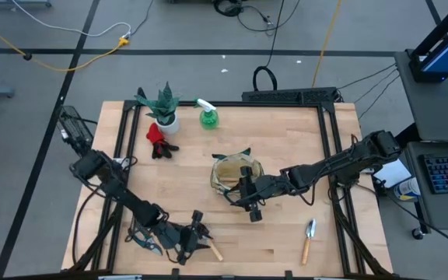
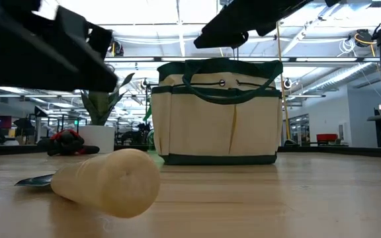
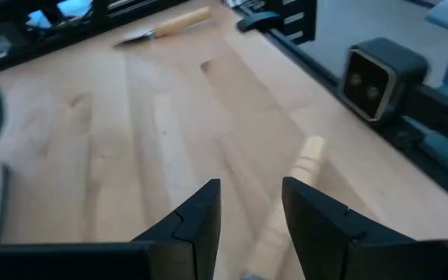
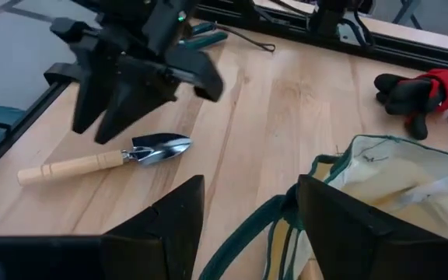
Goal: Pick & Place Garden tools in Gardening bag
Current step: Put the light brown trowel into the gardening bag
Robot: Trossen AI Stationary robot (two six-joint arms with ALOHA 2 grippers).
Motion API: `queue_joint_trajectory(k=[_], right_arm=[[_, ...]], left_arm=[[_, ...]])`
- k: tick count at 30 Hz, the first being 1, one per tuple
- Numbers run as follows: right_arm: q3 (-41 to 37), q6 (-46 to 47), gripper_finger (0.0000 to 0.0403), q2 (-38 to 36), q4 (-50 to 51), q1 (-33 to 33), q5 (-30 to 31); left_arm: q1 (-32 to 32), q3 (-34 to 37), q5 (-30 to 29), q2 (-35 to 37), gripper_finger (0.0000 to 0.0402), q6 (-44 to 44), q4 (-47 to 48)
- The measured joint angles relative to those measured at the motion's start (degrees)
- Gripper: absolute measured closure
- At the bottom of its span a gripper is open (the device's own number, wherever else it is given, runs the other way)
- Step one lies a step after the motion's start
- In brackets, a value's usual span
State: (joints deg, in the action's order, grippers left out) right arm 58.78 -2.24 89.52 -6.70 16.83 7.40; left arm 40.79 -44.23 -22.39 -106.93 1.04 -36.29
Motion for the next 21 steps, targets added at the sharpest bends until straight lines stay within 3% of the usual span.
queue_joint_trajectory(k=[7,13,21], right_arm=[[0.0,1.6,0.0206,0.0,-1.6,-0.4,0.0],[0.0,2.0,0.0206,0.0,-2.6,-0.3,0.0],[0.0,2.0,0.0206,0.0,-3.0,-0.3,0.0]], left_arm=[[1.6,-0.4,-3.4,-4.0,0.0257,-1.2,-1.2],[3.3,-4.7,-4.7,-7.6,0.0257,-0.4,-0.8],[1.1,-14.8,-4.5,-9.0,0.0257,-4.5,18.1]])
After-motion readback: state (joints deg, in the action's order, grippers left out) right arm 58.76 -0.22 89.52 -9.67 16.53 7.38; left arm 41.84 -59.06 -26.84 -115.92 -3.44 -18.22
